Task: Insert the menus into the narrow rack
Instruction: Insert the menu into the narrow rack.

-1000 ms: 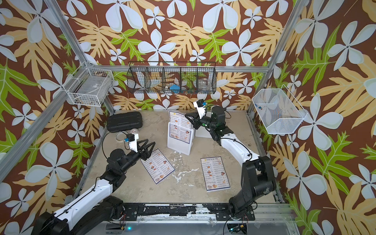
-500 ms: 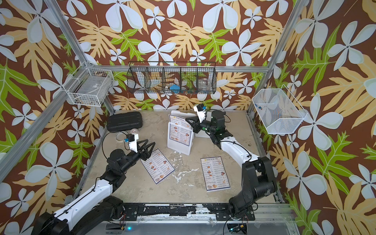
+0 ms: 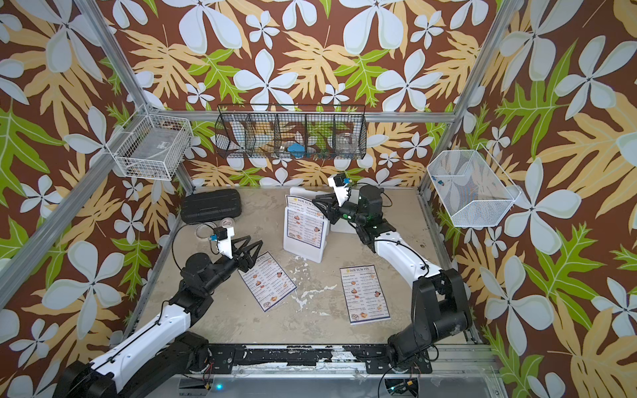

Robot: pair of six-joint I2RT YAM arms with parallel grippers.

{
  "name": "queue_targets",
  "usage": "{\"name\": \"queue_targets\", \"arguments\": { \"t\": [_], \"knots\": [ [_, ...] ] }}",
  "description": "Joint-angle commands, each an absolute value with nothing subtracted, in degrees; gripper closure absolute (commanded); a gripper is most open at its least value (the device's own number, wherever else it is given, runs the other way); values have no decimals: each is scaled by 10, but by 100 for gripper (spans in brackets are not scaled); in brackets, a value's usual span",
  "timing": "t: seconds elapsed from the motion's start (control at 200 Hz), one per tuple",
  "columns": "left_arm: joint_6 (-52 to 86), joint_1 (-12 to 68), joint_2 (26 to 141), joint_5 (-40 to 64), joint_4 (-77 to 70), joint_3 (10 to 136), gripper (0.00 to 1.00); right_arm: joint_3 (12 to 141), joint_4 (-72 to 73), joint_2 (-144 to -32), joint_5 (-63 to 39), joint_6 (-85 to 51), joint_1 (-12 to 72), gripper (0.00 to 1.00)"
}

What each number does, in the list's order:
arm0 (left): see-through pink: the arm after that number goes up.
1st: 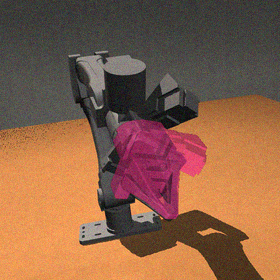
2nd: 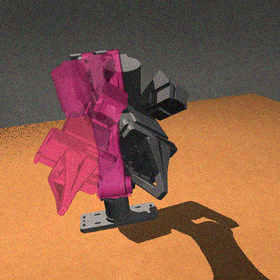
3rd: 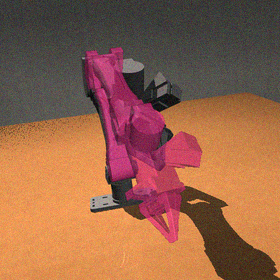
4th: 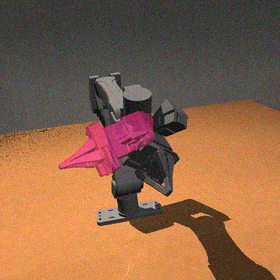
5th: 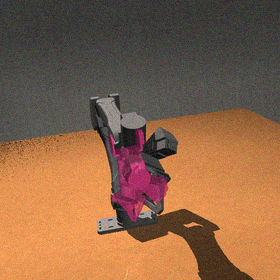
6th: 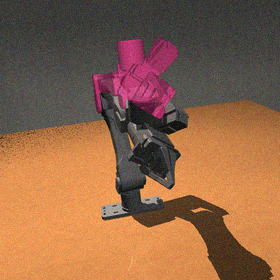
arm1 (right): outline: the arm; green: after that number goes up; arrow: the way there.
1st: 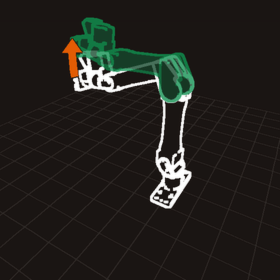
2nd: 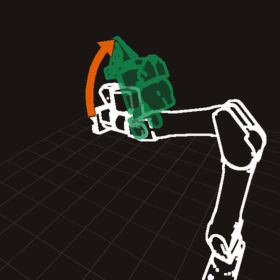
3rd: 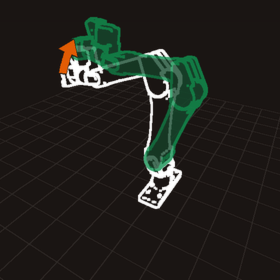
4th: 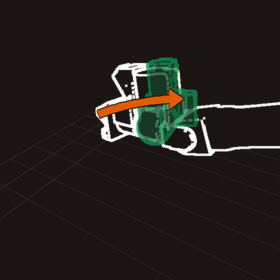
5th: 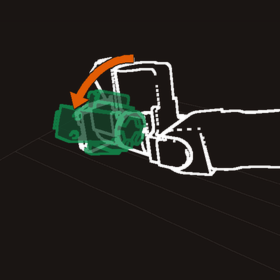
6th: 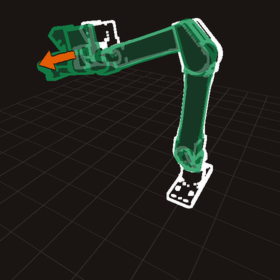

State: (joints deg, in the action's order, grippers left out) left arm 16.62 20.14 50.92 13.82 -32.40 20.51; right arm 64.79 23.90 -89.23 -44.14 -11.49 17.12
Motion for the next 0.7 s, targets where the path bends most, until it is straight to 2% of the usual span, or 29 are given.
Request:
{"name": "queue_targets", "arguments": {
  "t": [0.0,0.305,0.696],
  "knots": [
    [166,200,507,142,-337,204,38,656,238,-901,-433,-111,171,80],
    [165,200,507,141,-339,202,37,649,243,-916,-435,-112,171,92],
    [166,200,502,144,-341,200,37,600,284,-915,-441,-127,175,95]
  ]
}}
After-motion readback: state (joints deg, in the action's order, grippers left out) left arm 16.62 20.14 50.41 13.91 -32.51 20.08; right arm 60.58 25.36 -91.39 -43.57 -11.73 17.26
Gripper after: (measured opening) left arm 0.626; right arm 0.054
